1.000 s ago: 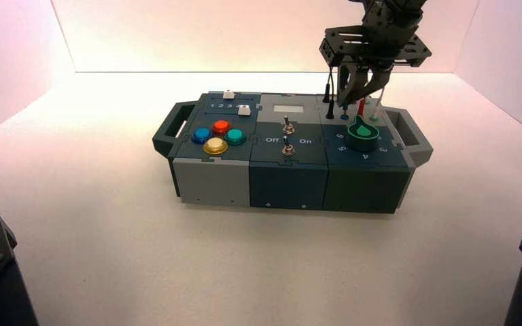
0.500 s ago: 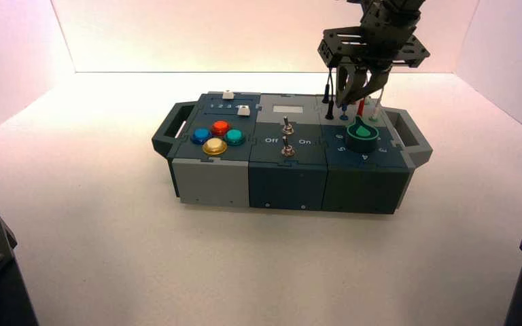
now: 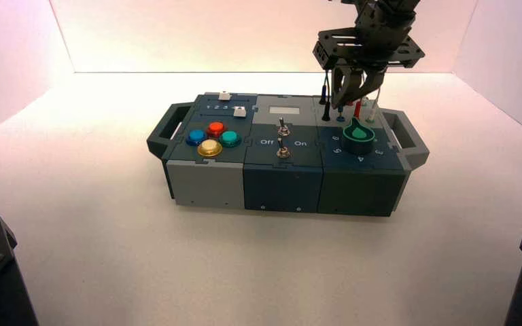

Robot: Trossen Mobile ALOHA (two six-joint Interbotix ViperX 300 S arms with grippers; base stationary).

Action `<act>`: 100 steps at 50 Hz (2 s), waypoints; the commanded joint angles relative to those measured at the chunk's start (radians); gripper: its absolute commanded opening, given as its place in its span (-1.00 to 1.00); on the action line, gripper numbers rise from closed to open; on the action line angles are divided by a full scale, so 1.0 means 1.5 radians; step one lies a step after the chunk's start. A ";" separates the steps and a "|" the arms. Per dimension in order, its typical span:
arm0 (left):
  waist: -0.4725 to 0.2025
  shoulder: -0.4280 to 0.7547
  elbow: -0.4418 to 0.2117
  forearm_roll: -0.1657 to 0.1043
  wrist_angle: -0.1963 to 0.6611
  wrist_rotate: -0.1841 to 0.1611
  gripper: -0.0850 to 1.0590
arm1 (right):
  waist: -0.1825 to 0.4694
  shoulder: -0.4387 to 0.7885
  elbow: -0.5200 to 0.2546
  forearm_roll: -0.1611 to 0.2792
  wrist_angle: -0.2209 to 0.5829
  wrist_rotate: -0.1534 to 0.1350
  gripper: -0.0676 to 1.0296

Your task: Insert the blue wire.

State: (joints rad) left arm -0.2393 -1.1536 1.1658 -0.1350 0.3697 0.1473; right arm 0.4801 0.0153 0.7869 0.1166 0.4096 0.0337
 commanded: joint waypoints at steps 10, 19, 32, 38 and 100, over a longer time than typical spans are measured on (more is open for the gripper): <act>-0.002 0.001 -0.006 0.001 -0.011 0.002 -0.91 | 0.052 -0.019 0.024 0.005 0.041 0.005 -0.92; -0.001 -0.002 -0.006 0.001 -0.012 0.002 -0.91 | 0.053 -0.027 0.016 -0.003 0.077 0.005 -0.92; -0.001 -0.006 -0.005 0.000 -0.013 0.002 -0.91 | 0.053 -0.034 0.019 -0.008 0.093 0.005 -0.92; -0.001 -0.006 -0.004 0.001 -0.013 0.002 -0.91 | 0.053 -0.052 0.021 -0.013 0.102 0.004 -0.92; -0.001 -0.016 0.001 0.001 -0.015 0.002 -0.91 | 0.090 0.061 -0.006 -0.022 0.122 0.006 -0.92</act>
State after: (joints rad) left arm -0.2393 -1.1827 1.1781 -0.1350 0.3574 0.1488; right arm 0.5706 0.0383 0.7701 0.0752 0.5983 0.0337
